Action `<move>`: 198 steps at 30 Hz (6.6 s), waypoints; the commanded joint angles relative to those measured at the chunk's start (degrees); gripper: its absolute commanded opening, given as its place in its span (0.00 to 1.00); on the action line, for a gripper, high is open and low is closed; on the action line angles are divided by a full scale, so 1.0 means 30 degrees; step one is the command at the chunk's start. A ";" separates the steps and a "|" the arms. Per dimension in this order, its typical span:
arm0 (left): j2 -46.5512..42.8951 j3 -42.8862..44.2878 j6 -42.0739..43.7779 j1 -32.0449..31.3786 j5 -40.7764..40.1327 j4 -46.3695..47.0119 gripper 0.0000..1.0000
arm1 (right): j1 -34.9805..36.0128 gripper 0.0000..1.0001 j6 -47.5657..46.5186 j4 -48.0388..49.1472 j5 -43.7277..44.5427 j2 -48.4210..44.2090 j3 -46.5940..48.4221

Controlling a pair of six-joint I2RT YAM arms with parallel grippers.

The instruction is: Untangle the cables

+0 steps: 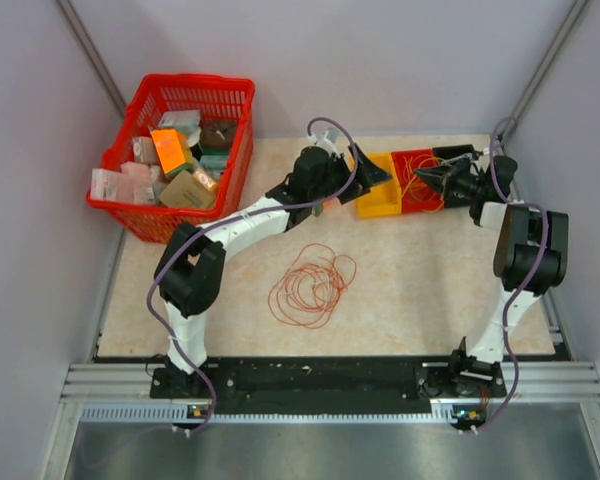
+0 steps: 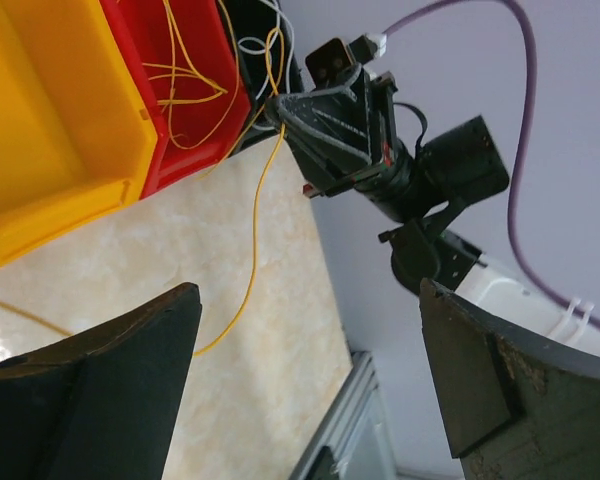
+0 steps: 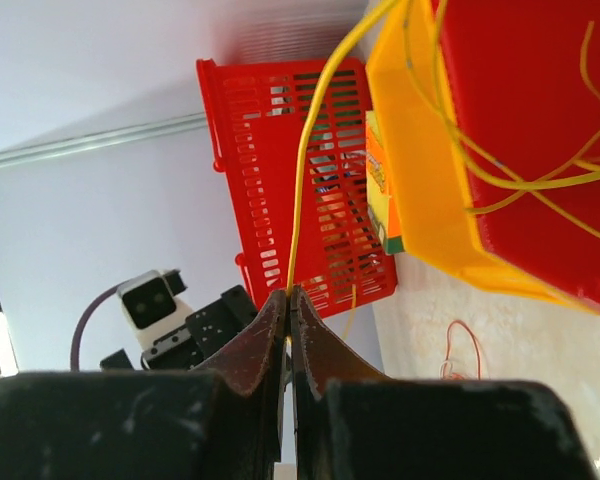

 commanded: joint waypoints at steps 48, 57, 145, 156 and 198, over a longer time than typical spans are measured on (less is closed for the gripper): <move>-0.8736 -0.7783 0.7746 -0.5258 0.1213 0.1441 0.47 | 0.7394 0.00 -1.1936 -1.3670 0.2992 -2.0121 -0.5946; -0.9495 -0.8046 0.8565 -0.5316 0.0216 0.1060 0.00 | 0.7512 0.12 -1.2011 -1.4358 0.3867 -2.0417 -0.5865; -1.5678 -1.0008 0.2761 -0.3530 -1.1266 -0.3513 0.00 | 2.2925 0.00 -1.9609 -2.0700 2.6727 -1.4262 0.1699; -1.9749 -1.3522 0.6777 -0.3354 -1.1183 -0.2049 0.77 | 1.4140 0.00 -2.3411 -1.8420 2.5982 -1.2480 0.1141; -2.1041 -1.7510 0.6839 -0.3295 -0.6054 0.1673 0.72 | 0.6165 0.00 -2.5879 -1.8117 2.1539 0.2376 1.0662</move>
